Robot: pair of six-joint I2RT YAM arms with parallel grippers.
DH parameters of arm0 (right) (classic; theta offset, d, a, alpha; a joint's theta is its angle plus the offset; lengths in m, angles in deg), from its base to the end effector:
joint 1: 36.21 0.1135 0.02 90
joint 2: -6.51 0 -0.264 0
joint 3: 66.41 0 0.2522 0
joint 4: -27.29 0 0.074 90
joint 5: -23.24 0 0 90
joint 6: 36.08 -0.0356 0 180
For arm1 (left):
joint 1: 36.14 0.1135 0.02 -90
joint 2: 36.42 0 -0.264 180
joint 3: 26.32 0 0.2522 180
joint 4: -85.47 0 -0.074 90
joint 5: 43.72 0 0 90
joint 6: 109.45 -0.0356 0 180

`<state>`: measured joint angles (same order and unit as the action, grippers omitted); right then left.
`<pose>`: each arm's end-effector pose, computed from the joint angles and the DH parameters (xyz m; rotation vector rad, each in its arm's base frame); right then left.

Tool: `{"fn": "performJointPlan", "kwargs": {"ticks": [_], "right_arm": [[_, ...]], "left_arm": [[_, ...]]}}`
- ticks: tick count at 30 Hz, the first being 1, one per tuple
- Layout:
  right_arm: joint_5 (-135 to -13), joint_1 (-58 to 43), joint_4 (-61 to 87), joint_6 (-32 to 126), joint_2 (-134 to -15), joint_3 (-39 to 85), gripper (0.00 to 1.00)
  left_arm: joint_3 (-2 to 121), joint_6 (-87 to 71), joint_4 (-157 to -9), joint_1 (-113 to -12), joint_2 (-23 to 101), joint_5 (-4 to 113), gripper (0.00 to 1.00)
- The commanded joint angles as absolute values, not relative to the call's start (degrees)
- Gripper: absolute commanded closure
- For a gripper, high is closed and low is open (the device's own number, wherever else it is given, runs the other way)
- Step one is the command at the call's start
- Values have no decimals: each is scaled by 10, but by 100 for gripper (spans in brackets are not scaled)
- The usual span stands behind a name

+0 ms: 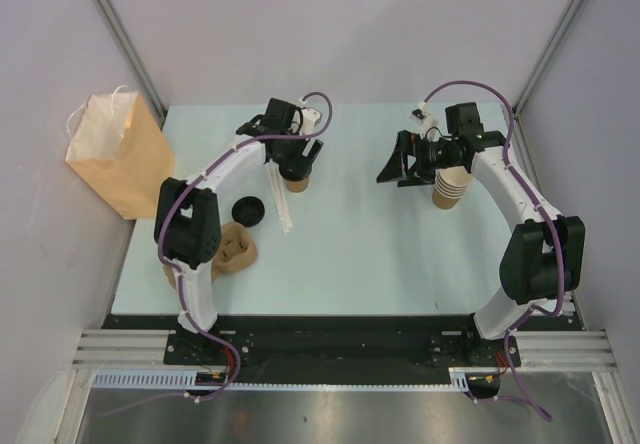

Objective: Pack the takeout coffee

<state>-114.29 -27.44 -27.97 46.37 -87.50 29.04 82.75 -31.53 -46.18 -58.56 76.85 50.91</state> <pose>0.3404 0.0791 0.3041 -0.3703 2.3935 1.1561 0.4079 -0.1714 0.2506 0.7716 2.3699 -0.1765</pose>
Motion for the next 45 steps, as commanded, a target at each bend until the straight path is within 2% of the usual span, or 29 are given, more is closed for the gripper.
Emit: {"fn": "performJointPlan", "kwargs": {"ticks": [1,3,14,17,22,27,29,34,37,38,40,45], "right_arm": [[-1156,-276,-266,458,-872,312,0],[-1158,-276,-266,458,-871,313,0],[-1155,-277,-267,460,-857,313,0],[-1147,-276,-273,472,-849,313,0],[-1133,-273,-298,498,-826,312,1],[-1121,-264,-309,512,-800,306,0],[-1117,-257,-309,515,-793,298,0],[-1084,-231,-312,530,-776,288,0],[-1075,-220,-307,531,-779,282,0],[-1075,-214,-306,530,-780,282,0],[-1073,-209,-302,530,-786,282,0],[-1073,-206,-298,530,-795,283,0]], "left_arm": [[839,-312,-462,-581,759,510,5],[841,-311,-460,-581,755,509,1],[914,-312,-407,-578,705,501,1],[926,-322,-365,-569,658,521,0],[834,-371,-310,-540,518,599,2],[710,-487,-209,-482,379,708,11],[653,-537,-186,-468,341,708,14],[540,-555,-163,-468,245,653,23],[492,-544,-179,-470,225,613,33],[477,-535,-191,-470,221,604,40],[460,-527,-194,-479,216,594,45],[418,-499,-214,-541,204,545,51]]}}
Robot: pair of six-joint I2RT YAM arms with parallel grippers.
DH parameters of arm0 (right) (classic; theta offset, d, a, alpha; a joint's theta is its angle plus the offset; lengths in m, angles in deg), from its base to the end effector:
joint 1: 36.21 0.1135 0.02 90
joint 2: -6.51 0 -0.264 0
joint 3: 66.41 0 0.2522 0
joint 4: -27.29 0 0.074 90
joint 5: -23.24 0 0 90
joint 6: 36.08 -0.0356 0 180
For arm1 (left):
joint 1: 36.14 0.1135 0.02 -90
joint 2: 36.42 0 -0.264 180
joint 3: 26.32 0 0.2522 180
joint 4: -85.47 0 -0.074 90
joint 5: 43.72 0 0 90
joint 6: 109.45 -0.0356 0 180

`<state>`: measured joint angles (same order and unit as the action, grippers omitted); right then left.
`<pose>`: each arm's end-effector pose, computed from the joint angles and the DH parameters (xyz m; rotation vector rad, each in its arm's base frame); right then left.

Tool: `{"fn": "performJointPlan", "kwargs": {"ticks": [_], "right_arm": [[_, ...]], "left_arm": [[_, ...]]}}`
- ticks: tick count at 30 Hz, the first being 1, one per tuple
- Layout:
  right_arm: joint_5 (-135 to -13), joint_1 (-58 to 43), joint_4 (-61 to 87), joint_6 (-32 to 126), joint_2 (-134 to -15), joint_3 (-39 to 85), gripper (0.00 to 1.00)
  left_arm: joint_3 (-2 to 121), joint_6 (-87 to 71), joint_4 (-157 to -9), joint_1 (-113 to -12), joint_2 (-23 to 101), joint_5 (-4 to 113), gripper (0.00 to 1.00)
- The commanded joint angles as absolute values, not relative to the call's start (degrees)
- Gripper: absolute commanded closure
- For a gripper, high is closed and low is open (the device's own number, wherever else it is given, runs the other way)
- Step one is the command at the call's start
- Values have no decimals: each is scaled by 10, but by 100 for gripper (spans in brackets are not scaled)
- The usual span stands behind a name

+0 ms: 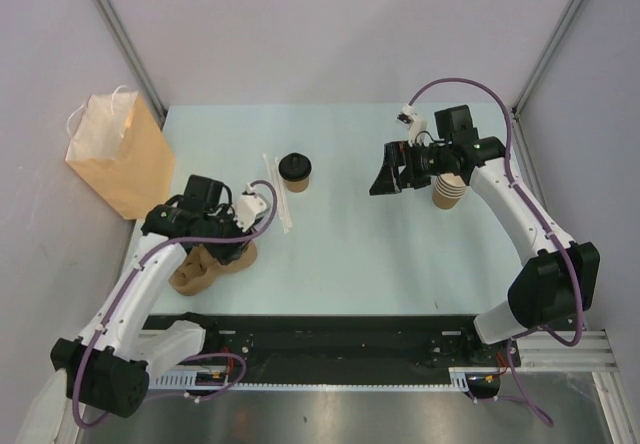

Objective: Pack the takeout coffee

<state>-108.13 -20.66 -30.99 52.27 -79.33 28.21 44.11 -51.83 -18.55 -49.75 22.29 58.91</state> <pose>0.2976 0.1072 0.3387 -0.6131 2.3074 1.0132 0.1702 -0.0492 0.2924 1.1000 2.4201 -0.1912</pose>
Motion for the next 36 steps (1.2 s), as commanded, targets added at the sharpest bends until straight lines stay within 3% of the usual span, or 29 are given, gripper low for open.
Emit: {"fn": "performJointPlan", "kwargs": {"ticks": [1,21,32,36], "right_arm": [[-1073,-206,-297,530,-795,282,0],[-1079,-214,-295,525,-794,279,0],[-1085,-218,-293,523,-796,279,0],[-1086,-217,-292,521,-797,279,0]], "left_arm": [[408,-493,-222,-544,204,539,51],[360,-492,-279,-562,248,505,59],[366,-492,-274,-563,247,515,81],[381,-491,-259,-562,241,523,97]]}}
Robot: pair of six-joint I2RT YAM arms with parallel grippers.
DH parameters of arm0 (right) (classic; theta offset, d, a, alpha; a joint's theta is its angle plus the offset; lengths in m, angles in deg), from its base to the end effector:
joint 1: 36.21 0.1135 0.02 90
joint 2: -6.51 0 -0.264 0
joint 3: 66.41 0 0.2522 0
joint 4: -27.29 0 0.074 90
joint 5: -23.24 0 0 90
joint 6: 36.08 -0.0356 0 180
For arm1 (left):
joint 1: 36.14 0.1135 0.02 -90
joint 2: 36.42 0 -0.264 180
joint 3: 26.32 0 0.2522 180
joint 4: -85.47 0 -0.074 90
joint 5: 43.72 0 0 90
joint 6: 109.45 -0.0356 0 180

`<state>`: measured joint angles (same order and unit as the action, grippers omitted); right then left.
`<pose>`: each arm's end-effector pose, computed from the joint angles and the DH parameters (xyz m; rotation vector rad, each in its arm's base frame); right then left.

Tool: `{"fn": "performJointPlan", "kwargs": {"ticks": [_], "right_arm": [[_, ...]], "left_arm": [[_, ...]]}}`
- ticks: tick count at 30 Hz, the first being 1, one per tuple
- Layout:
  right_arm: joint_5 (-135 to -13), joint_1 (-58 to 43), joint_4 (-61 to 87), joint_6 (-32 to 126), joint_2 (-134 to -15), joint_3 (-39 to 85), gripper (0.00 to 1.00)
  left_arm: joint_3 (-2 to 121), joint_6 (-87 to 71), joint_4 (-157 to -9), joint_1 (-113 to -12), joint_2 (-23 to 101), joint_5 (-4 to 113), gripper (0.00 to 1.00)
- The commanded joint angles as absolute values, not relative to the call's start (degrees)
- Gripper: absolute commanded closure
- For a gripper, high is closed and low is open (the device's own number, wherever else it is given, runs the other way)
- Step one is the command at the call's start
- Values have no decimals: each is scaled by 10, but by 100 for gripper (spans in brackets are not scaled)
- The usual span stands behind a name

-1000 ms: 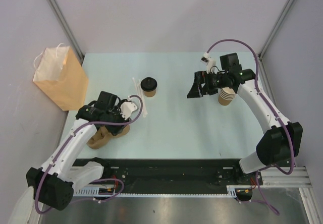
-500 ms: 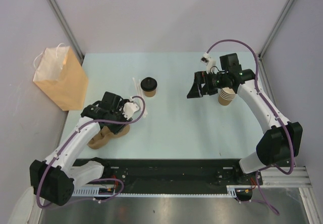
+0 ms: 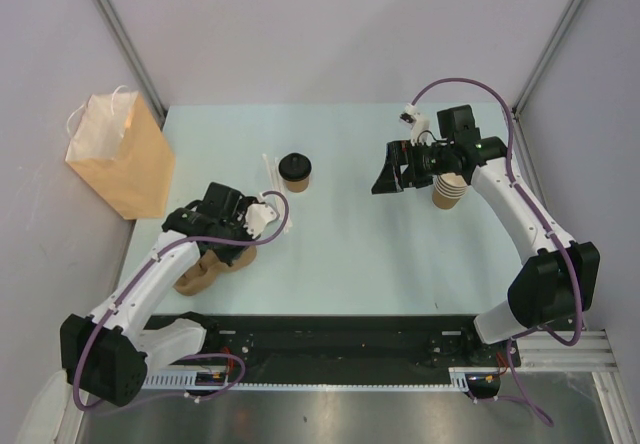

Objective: Pack the takeout coffee

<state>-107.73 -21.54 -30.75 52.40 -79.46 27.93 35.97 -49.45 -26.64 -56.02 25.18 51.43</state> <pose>0.3000 0.1027 0.3367 -0.5933 2.3129 0.9973 0.1767 -0.0673 0.2479 1.1764 2.4709 -0.0739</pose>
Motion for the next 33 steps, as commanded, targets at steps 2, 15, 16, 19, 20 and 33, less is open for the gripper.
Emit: {"fn": "performJointPlan", "kwargs": {"ticks": [2,15,16,19,20,33], "right_arm": [[-1087,-217,-292,520,-797,279,0],[-1092,-216,-288,517,-799,279,0],[-1094,-216,-288,516,-798,279,0],[-1096,-215,-286,516,-799,279,0],[-1097,-215,-286,516,-798,279,0],[-1104,-214,-283,511,-798,279,0]], "left_arm": [[387,-489,-254,-562,240,525,100],[439,-492,-228,-562,228,507,100],[443,-492,-227,-562,227,502,100],[460,-492,-219,-562,226,496,100],[464,-492,-216,-563,226,495,100],[549,-521,-185,-564,253,471,100]]}}
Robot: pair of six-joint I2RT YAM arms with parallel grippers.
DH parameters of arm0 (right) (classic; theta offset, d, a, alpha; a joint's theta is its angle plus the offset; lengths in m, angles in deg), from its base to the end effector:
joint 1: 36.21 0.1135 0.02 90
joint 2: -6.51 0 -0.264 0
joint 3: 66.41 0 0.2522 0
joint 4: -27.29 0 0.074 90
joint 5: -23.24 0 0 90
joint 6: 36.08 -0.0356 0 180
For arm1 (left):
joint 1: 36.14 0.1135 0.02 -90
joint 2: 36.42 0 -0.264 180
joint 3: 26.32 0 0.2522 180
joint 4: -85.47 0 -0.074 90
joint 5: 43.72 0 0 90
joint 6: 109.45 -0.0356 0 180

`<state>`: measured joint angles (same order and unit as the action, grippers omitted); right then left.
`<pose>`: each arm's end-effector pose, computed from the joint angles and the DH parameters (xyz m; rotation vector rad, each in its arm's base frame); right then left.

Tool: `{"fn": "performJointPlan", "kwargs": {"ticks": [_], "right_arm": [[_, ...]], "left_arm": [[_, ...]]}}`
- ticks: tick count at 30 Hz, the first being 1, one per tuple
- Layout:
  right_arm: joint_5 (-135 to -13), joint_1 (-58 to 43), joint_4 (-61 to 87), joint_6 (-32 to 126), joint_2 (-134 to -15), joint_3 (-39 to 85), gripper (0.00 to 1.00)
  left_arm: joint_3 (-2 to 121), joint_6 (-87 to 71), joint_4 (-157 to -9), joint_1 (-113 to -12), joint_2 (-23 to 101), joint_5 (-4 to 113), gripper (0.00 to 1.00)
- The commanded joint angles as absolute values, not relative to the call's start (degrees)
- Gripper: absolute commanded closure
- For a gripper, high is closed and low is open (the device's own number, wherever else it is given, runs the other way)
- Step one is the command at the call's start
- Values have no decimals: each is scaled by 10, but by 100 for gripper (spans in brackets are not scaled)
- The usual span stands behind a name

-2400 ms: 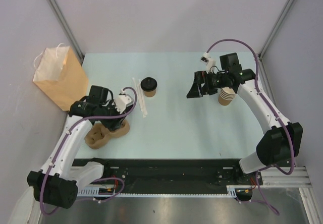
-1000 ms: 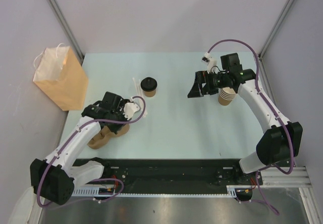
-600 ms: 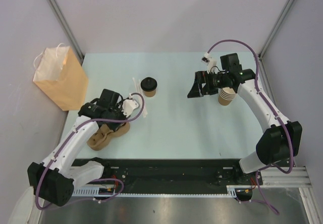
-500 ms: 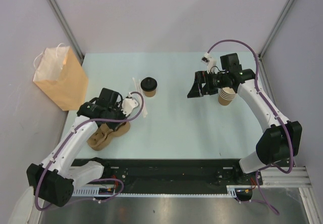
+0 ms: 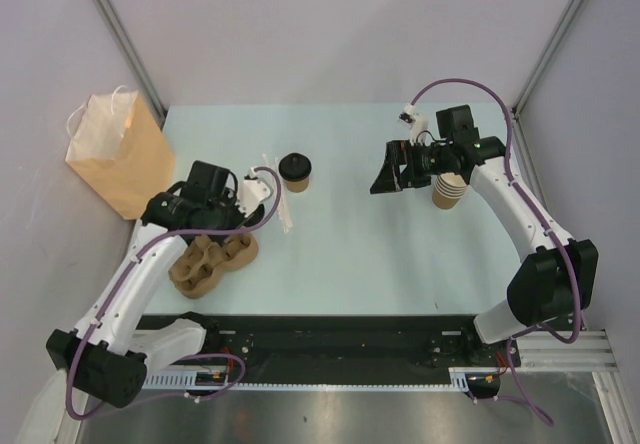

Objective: Pack the takeout coffee

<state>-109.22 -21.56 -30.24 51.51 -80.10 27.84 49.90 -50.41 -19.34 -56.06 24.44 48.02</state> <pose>0.3025 0.1039 0.3339 -0.5856 2.3157 1.0366 0.1780 -0.0657 0.3162 1.1328 2.3564 0.0283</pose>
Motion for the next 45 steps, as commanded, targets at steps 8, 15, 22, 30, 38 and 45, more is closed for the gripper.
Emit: {"fn": "performJointPlan", "kwargs": {"ticks": [8,15,22,30,38,45], "right_arm": [[-1107,-221,-286,508,-796,279,0],[-1108,-237,-286,505,-797,279,0],[-1106,-258,-287,500,-798,279,0],[-1109,-273,-290,498,-799,279,0],[-1109,-280,-288,496,-801,272,0],[-1111,-282,-285,494,-810,271,0]], "left_arm": [[595,-543,-175,-598,278,464,100],[627,-558,-179,-701,309,431,100],[658,-559,-184,-847,361,443,100],[608,-662,-231,-957,378,458,100],[462,-869,-315,-963,338,521,100],[406,-940,-347,-963,335,558,100]]}}
